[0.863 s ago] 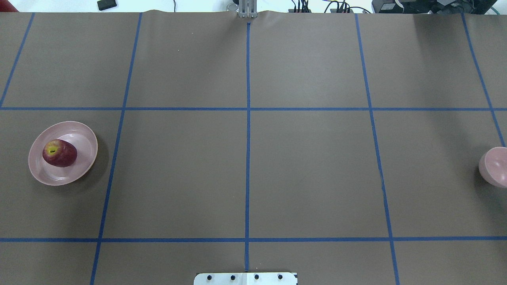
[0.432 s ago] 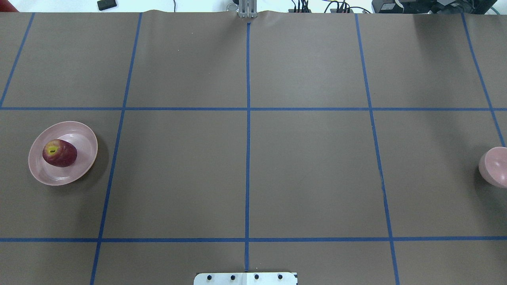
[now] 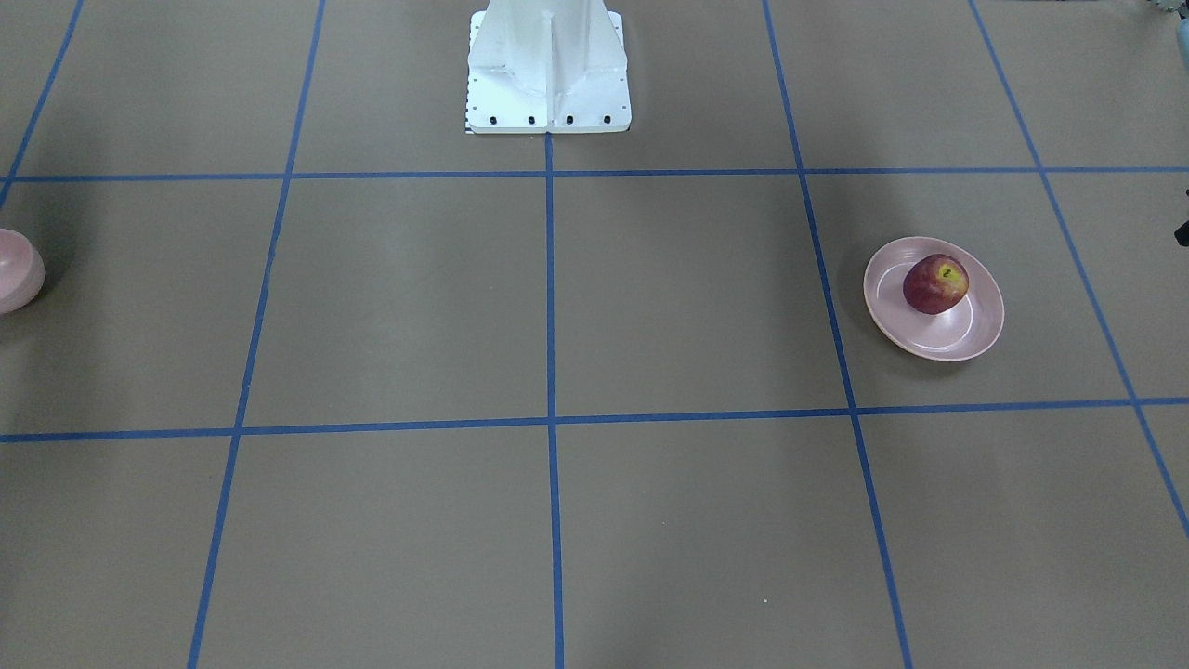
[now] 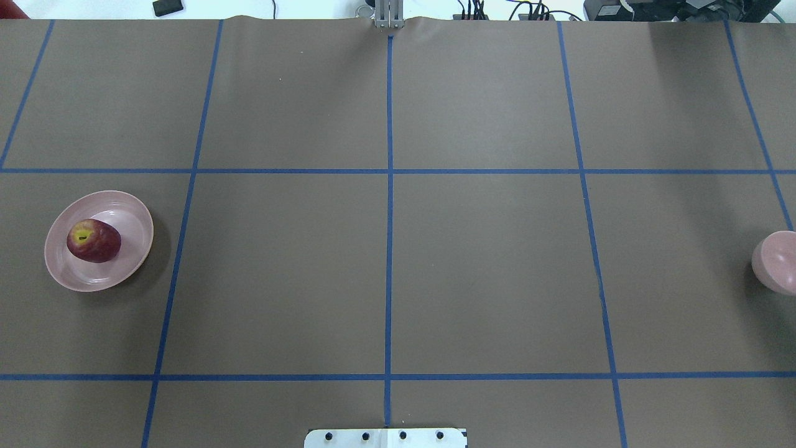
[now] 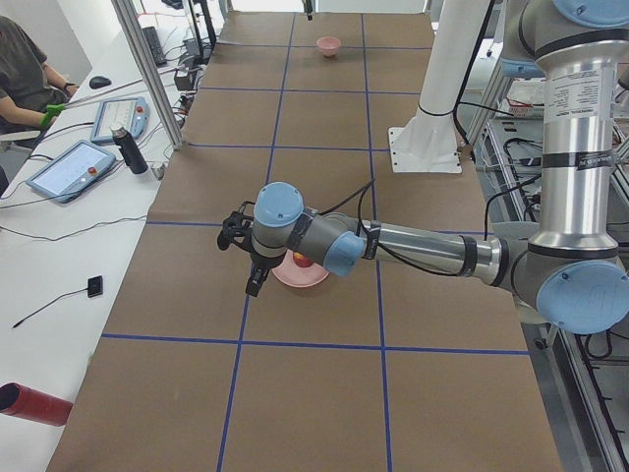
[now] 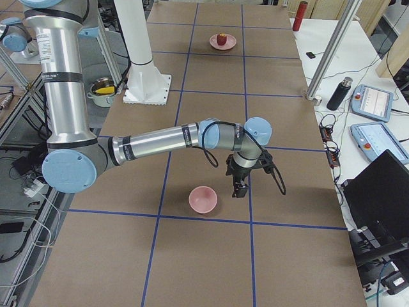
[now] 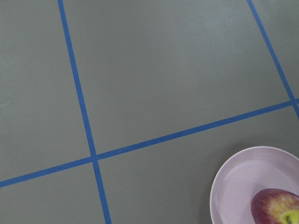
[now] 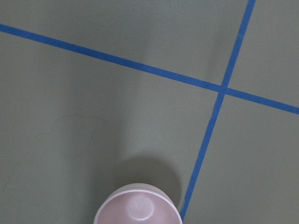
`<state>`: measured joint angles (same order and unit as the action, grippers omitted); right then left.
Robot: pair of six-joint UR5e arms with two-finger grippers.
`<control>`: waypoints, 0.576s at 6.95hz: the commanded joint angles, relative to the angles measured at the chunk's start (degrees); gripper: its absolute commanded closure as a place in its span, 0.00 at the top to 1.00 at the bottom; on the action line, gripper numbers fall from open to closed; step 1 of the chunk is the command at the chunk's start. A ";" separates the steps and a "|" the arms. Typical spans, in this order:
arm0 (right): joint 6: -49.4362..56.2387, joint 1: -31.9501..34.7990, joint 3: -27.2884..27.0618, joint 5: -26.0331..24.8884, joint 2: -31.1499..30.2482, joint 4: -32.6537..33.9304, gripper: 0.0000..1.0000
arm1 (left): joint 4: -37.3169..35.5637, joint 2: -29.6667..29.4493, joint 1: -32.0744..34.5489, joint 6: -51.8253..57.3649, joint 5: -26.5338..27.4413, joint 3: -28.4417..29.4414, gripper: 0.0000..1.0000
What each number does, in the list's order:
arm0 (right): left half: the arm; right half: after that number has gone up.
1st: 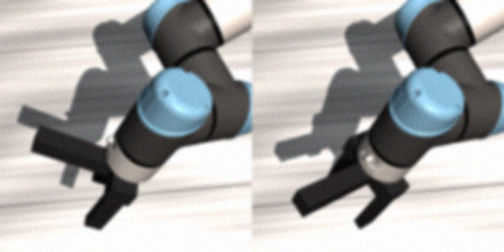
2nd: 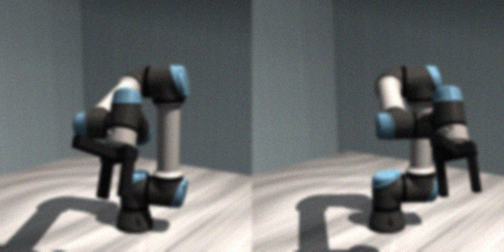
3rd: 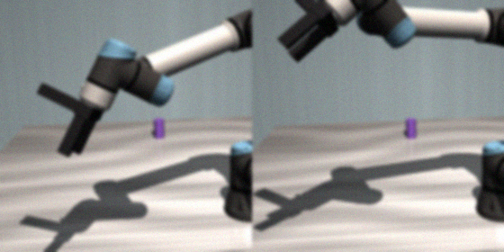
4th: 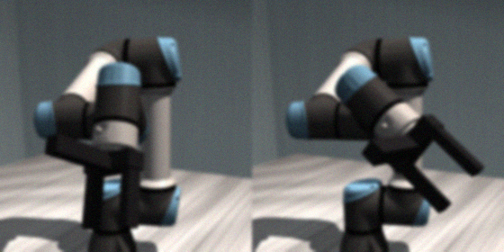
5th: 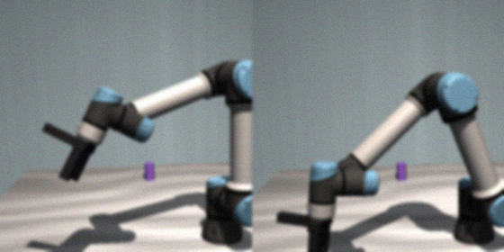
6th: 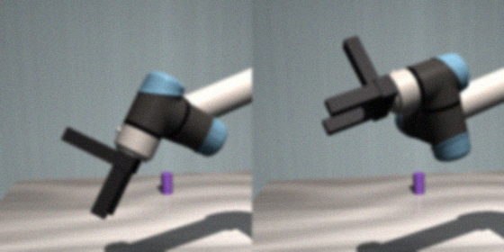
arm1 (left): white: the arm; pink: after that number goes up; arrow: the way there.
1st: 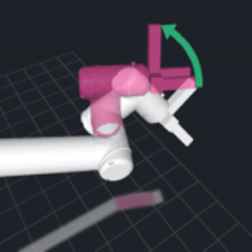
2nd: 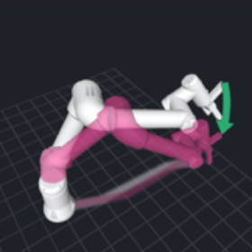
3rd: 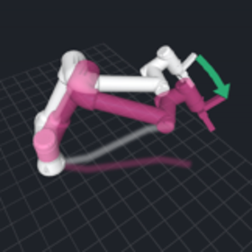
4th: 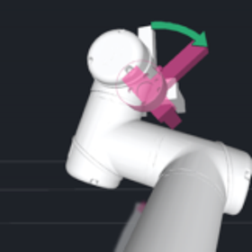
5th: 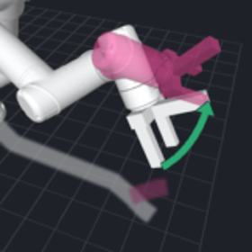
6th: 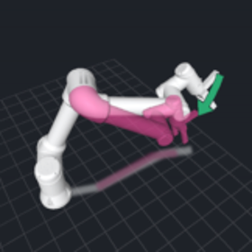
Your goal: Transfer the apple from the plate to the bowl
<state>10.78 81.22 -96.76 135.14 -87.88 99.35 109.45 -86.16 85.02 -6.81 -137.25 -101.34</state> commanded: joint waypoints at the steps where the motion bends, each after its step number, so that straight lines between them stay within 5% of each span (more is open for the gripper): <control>1: -1.11 -0.01 0.08 0.91 -1.07 -5.39 1.00 | 0.06 0.37 0.06 -0.23 0.14 0.62 0.98; 4: -1.02 -0.01 -0.62 1.00 -1.16 -5.57 1.00 | -0.20 0.46 0.06 -0.58 -0.12 1.40 0.98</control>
<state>9.80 81.21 -97.28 136.16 -89.02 93.89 109.12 -85.75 85.08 -7.27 -137.23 -100.53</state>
